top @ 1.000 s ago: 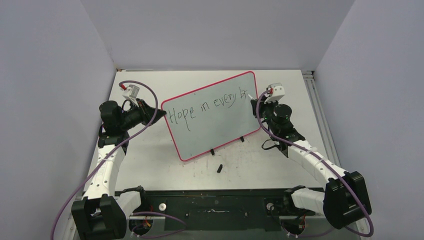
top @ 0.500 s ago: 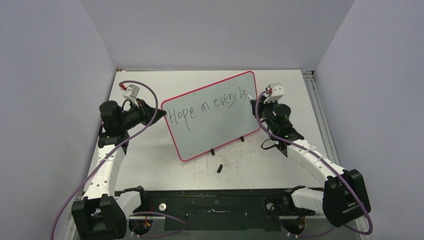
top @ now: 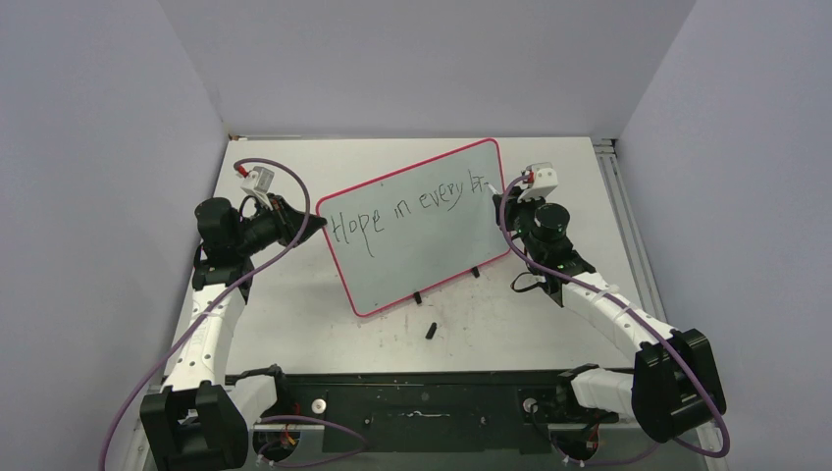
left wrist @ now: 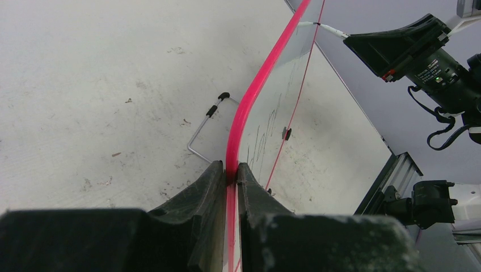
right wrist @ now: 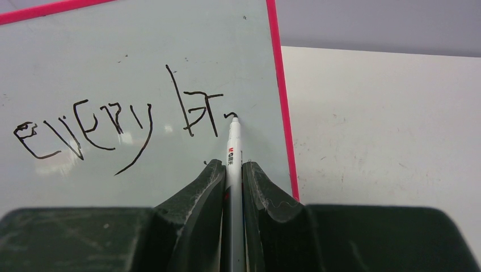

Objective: Write a sentence on the whiteboard

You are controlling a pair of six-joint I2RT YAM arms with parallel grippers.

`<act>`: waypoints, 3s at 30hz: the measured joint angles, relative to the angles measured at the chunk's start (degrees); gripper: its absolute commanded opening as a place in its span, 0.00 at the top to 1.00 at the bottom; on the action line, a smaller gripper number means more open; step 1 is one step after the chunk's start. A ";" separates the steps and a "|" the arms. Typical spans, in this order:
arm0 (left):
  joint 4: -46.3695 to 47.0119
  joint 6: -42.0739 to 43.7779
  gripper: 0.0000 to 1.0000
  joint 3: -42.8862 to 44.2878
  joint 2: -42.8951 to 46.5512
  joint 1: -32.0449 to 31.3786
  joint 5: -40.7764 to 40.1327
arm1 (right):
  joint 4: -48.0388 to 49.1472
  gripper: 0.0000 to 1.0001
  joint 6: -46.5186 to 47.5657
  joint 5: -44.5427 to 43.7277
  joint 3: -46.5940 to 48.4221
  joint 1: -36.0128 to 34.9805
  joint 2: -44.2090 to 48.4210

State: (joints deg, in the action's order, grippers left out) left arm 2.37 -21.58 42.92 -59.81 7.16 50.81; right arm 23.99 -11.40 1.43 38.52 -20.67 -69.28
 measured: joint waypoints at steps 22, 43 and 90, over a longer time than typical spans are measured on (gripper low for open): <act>-0.04 0.00 1.00 0.00 0.00 0.00 0.00 | 1.40 0.95 0.22 0.57 0.00 0.00 0.00; -0.04 0.00 1.00 0.00 0.00 0.00 0.00 | 1.79 0.95 -0.02 1.86 -0.22 0.00 0.00; -0.15 0.02 1.00 0.00 0.00 0.00 0.00 | 2.69 0.95 -0.74 -2.86 0.13 0.02 -1.18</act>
State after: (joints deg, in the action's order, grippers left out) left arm 2.22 -21.56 42.92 -59.81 7.16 50.81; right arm 26.68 -12.14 -1.43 38.65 -20.64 -70.46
